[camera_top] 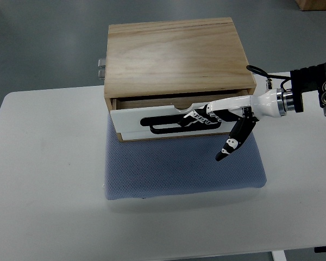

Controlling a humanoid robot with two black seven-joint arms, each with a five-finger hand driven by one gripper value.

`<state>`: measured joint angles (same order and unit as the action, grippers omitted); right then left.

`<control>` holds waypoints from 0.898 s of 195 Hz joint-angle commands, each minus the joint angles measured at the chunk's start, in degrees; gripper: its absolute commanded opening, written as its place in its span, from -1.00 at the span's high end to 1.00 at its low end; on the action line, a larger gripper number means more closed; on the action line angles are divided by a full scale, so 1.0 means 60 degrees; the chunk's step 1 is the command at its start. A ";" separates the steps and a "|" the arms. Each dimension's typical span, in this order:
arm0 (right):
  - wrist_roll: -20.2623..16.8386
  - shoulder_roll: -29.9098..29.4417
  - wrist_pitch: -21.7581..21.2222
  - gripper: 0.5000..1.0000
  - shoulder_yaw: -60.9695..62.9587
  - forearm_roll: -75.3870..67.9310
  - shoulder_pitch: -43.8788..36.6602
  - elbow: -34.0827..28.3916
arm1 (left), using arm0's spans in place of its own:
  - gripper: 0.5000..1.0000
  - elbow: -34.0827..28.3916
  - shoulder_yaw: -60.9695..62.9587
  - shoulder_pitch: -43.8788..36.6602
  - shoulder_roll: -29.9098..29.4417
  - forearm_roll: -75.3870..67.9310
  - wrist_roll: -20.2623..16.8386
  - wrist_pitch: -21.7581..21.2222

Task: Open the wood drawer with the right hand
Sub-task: 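Pull the upper white drawer toward the robot with the right hand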

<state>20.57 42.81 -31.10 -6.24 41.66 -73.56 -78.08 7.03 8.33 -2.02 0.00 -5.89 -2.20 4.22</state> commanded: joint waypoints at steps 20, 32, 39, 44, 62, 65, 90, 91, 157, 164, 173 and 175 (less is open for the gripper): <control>0.0000 0.0395 -0.0090 -0.78 -0.0001 0.0000 -0.0001 -0.0713 | -1.00 0.0000 0.0003 0.0000 0.0000 0.0000 0.0001 0.0000; 0.0000 0.0526 -0.0134 -0.78 -0.0015 0.0000 -0.0001 -0.0932 | -1.00 0.0000 0.0003 0.0000 0.0000 0.0000 0.0001 0.0000; 0.0000 0.0556 -0.0134 -0.78 -0.0030 0.0000 -0.0001 -0.1006 | -1.00 0.0000 0.0003 0.0000 0.0000 0.0000 0.0001 0.0000; 0.0000 0.0570 -0.0134 -0.78 -0.0030 0.0000 -0.0001 -0.1035 | -1.00 0.0000 0.0003 0.0000 0.0000 0.0000 0.0001 0.0000; 0.0000 0.0629 -0.0148 -0.78 -0.0059 0.0000 0.0014 -0.1094 | -1.00 0.0000 0.0003 0.0000 0.0000 0.0000 0.0001 0.0000; 0.0000 0.0629 -0.0148 -0.78 -0.0059 0.0000 0.0014 -0.1094 | -1.00 0.0000 -0.0012 0.0000 0.0000 0.0000 0.0001 0.0000; 0.0000 0.0805 -0.0324 -0.78 -0.0074 0.0000 0.0029 -0.1240 | -1.00 0.0000 0.0003 0.0000 0.0000 0.0000 0.0001 0.0000; 0.0000 0.0819 -0.0339 -0.78 -0.0074 0.0000 0.0029 -0.1255 | -1.00 0.0000 0.0003 0.0000 0.0000 0.0000 0.0001 0.0000; 0.0000 0.1259 -0.0368 -0.78 -0.0074 0.0000 0.0102 -0.1987 | -1.00 0.0000 0.0003 0.0000 0.0000 0.0000 0.0001 0.0000; -0.0015 0.1318 -0.0368 -0.78 -0.0074 0.0000 0.0102 -0.1987 | -1.00 0.0000 0.0003 0.0000 0.0000 0.0000 0.0001 0.0000; -0.0015 0.1347 -0.0368 -0.78 -0.0074 0.0000 0.0102 -0.2002 | -1.00 0.0000 0.0003 0.0000 0.0000 0.0000 0.0001 0.0000; 0.0000 0.1361 -0.0368 -0.78 -0.0074 0.0000 0.0102 -0.2002 | -1.00 0.0000 0.0003 0.0000 0.0000 0.0000 0.0001 0.0000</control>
<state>20.52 50.39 -33.32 -6.69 41.66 -72.96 -89.85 7.03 8.33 -2.02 0.00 -5.89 -2.19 4.22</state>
